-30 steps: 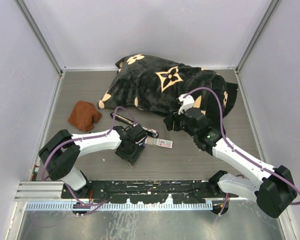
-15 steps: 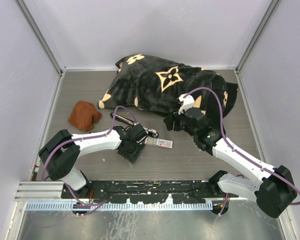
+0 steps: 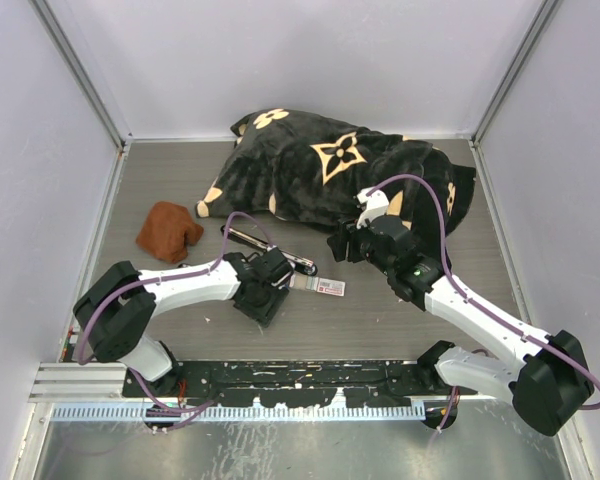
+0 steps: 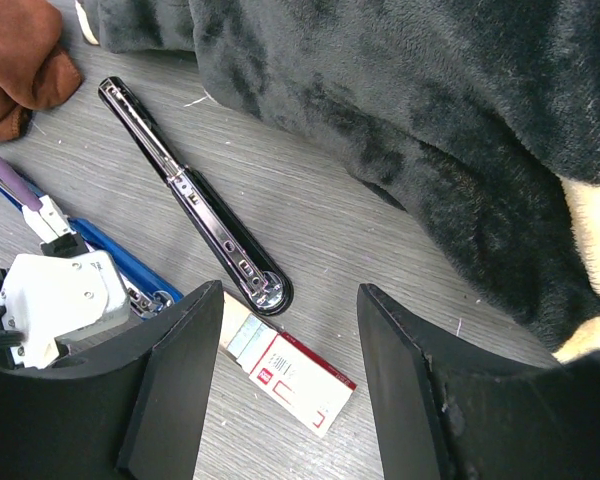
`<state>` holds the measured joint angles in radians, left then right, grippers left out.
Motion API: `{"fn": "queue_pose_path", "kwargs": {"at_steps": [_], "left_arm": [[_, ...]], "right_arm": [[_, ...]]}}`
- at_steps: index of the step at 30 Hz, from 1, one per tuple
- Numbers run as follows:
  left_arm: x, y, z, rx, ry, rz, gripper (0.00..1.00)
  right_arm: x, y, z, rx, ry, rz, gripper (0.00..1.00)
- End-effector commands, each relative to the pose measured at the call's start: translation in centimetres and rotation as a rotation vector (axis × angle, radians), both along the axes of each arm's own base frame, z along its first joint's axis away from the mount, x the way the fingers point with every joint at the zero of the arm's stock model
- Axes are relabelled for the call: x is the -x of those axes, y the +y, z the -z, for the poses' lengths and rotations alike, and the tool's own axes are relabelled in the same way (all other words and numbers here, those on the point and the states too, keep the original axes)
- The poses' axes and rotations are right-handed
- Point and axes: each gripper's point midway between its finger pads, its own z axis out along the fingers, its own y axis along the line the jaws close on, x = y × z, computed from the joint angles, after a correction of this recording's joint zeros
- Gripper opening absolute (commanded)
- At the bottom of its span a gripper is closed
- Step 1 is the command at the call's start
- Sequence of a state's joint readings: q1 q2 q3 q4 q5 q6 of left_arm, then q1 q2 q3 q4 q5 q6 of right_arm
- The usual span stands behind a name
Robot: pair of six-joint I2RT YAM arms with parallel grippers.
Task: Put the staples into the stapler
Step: Pick up the staple from the center of the board.
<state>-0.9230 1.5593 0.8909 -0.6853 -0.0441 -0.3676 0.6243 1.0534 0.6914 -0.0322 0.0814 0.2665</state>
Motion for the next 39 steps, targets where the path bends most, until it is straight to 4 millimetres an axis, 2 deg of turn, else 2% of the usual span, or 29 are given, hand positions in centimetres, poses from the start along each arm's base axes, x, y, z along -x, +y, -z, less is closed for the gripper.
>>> {"fn": "queue_pose_path", "kwargs": {"at_steps": [1, 25, 34, 39], "left_arm": [[0.2, 0.0, -0.5, 0.019, -0.015, 0.019, 0.52], [-0.2, -0.4, 0.1, 0.021, -0.02, 0.028, 0.43], [-0.7, -0.8, -1.2, 0.053, -0.035, -0.064, 0.38], [-2.4, -1.0, -3.3, 0.089, -0.057, -0.148, 0.37]], "right_arm": [[-0.7, 0.3, -1.6, -0.042, -0.041, 0.007, 0.62], [-0.7, 0.2, -1.7, -0.045, -0.042, 0.009, 0.62], [-0.6, 0.1, -2.0, -0.051, -0.049, 0.01, 0.62], [-0.6, 0.0, -2.1, -0.053, -0.052, 0.012, 0.62]]}}
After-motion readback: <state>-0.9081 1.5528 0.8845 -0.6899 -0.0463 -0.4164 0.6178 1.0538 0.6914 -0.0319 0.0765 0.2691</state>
